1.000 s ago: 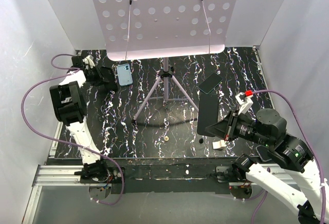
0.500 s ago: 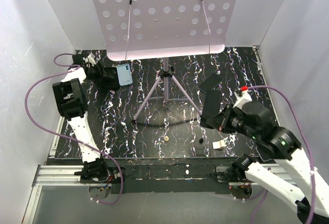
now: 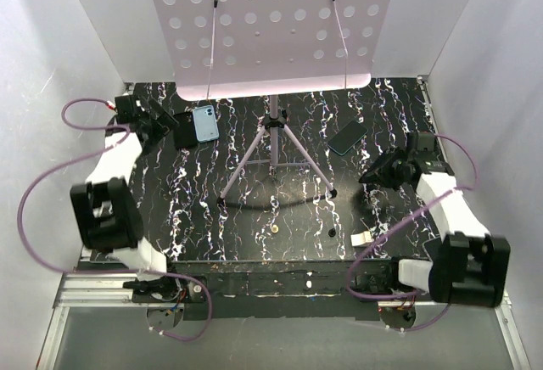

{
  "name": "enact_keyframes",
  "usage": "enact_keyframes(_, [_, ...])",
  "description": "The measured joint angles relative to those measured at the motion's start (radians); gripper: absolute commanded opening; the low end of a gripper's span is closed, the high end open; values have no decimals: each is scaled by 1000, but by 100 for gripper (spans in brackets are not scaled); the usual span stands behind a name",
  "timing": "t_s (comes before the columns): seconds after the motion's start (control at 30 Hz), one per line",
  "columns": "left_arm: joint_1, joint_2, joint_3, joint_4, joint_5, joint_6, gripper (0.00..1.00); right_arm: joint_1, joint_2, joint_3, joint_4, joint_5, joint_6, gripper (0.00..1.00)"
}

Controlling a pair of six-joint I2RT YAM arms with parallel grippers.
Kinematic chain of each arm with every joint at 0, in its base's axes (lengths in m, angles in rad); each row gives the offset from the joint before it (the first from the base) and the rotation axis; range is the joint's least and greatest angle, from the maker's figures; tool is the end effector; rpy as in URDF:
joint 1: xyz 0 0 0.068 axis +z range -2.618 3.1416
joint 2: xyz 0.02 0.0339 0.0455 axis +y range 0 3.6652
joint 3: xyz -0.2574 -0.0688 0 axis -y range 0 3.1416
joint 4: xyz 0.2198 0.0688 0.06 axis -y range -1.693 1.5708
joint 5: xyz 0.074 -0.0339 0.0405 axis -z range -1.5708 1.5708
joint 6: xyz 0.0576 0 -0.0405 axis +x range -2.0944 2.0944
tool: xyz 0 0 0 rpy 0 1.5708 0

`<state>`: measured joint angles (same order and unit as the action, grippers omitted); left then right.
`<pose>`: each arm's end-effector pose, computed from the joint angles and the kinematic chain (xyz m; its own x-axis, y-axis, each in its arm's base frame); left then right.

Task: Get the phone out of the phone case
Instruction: Place the phone at the center of the board.

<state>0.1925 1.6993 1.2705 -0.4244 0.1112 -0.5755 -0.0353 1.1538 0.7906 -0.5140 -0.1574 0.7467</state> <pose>0.3586 0.0634 0.2331 -0.5559 -0.6594 -0.5061 -0.5019 0.7516 -0.4280 0.2264 0.0010 0.2262 -0.6084 0.6927 -0.3873 0.4740 0.7086 0.5227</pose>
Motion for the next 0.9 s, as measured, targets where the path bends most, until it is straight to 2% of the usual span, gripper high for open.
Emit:
enact_keyframes(0.1, [-84,-222,-140,63,-48,-64,98,-4,154,6,114,-28,10,1])
enact_keyframes(0.2, [-191,-372,-199,113,-73,-84,98,-4,282,27,199,-37,29,2])
enact_keyframes(0.3, [-240,-418,-174,123,-74,-71,98,-10,401,66,276,-62,55,6])
enact_keyframes(0.47, [-241,-410,-143,132,-62,-41,98,-14,541,143,379,-110,89,22])
enact_keyframes(0.53, [-241,-406,-143,132,-50,-34,98,-15,575,168,404,-121,92,29])
enact_keyframes(0.6, [-241,-399,-142,134,-28,-31,98,-15,612,202,409,-134,93,51])
enact_keyframes(0.63, [-241,-395,-142,134,-13,-31,98,-15,632,224,406,-139,92,72])
enact_keyframes(0.67, [-241,-392,-142,135,2,-34,98,-15,655,251,396,-143,85,77])
enact_keyframes(0.73, [-241,-387,-142,144,26,-38,98,-15,672,278,380,-147,83,82])
enact_keyframes(0.9, [-236,-378,-142,151,74,-39,98,-15,593,283,235,-88,31,86])
